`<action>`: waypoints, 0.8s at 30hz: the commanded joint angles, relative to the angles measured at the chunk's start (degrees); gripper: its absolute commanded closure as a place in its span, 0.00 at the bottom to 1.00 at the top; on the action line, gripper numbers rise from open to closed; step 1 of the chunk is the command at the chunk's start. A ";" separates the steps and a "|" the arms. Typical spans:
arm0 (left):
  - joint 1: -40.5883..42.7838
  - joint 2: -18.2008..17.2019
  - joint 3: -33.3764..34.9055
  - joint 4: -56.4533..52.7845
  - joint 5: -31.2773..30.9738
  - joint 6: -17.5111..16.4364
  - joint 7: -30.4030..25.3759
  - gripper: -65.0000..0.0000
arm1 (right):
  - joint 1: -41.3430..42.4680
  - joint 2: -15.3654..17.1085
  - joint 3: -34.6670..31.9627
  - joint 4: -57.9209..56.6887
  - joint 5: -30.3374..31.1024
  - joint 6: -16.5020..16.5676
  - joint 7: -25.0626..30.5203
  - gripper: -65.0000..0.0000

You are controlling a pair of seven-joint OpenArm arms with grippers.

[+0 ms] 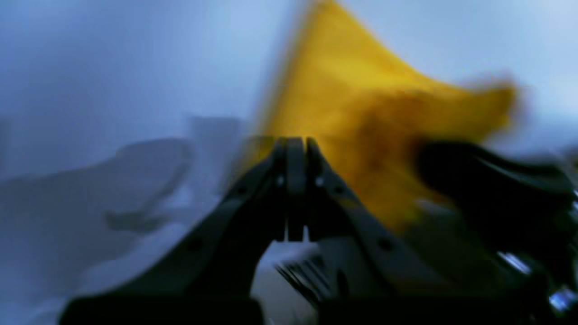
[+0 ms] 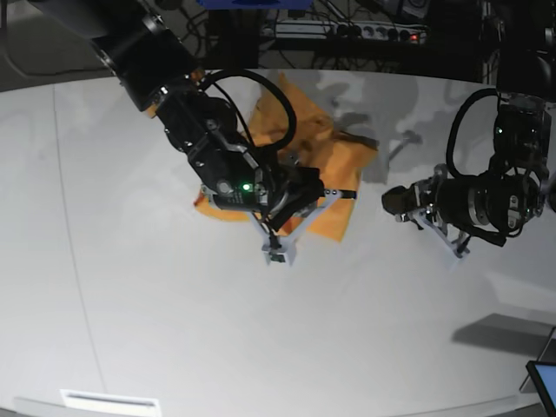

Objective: Fold the T-shirt properly
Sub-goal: 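Lift the shirt with the right gripper and carry it toward the left gripper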

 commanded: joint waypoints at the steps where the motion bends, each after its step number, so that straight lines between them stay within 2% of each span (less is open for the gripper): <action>1: -1.03 -2.15 -1.86 0.40 0.06 0.29 -0.55 1.00 | 1.59 -0.58 0.15 0.71 0.42 0.32 0.48 1.00; 8: -0.85 -2.32 -6.60 -0.48 -0.21 0.29 -0.55 1.00 | 1.68 -1.28 -0.29 0.54 0.51 0.32 0.31 1.00; 15: -1.29 -2.32 -7.39 -0.83 -0.03 0.29 -0.55 1.00 | 1.59 -1.72 -2.22 0.45 0.51 0.32 0.39 1.00; 21: -0.59 -2.50 -13.72 -0.91 0.06 0.29 -0.55 1.00 | 1.50 -1.72 -2.40 0.45 0.59 0.32 0.39 1.00; 24: -0.59 -3.38 -14.07 -0.91 0.06 0.29 -0.55 1.00 | 1.50 -1.72 -5.21 0.45 0.59 0.32 0.48 1.00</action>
